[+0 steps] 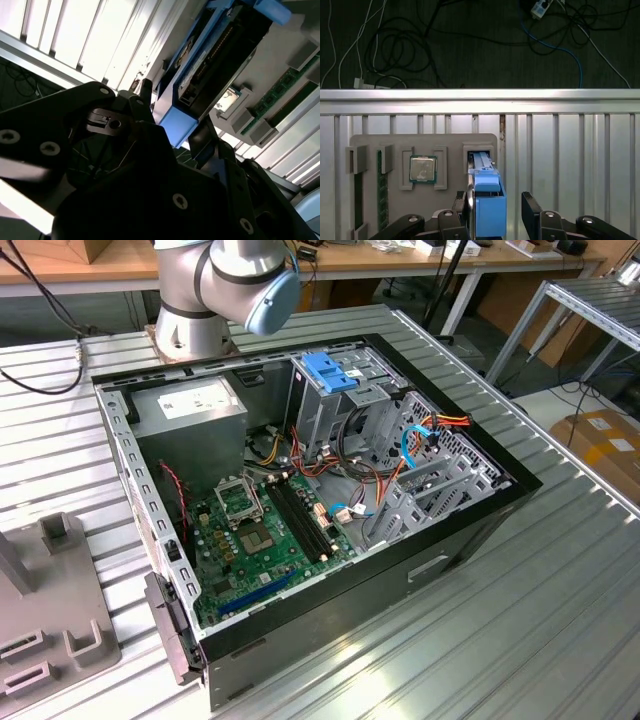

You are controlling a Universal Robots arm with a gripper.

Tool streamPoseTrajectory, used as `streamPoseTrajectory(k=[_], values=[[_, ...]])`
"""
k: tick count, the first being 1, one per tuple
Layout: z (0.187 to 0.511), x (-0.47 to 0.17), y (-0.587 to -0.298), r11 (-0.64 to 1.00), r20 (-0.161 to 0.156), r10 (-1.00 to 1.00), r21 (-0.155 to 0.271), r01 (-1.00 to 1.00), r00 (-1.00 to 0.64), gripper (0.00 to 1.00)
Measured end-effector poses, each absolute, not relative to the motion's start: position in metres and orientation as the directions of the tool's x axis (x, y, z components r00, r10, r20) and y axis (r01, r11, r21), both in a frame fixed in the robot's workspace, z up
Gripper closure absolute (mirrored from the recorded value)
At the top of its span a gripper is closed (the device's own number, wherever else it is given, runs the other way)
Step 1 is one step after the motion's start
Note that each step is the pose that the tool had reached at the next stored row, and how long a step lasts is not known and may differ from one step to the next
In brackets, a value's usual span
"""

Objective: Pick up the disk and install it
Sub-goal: 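Pick up the disk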

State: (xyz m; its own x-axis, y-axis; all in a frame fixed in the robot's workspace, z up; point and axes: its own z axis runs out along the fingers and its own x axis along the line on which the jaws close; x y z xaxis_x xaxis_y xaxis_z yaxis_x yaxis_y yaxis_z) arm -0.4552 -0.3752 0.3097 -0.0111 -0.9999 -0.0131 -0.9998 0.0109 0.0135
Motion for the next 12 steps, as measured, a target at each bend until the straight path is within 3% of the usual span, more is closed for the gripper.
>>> streamPoseTrajectory(k=[12], values=[[0.3072,-0.4561,-0.3833,0.011,-0.011,-1.0,0.016,-1.0,-0.011,0.45]])
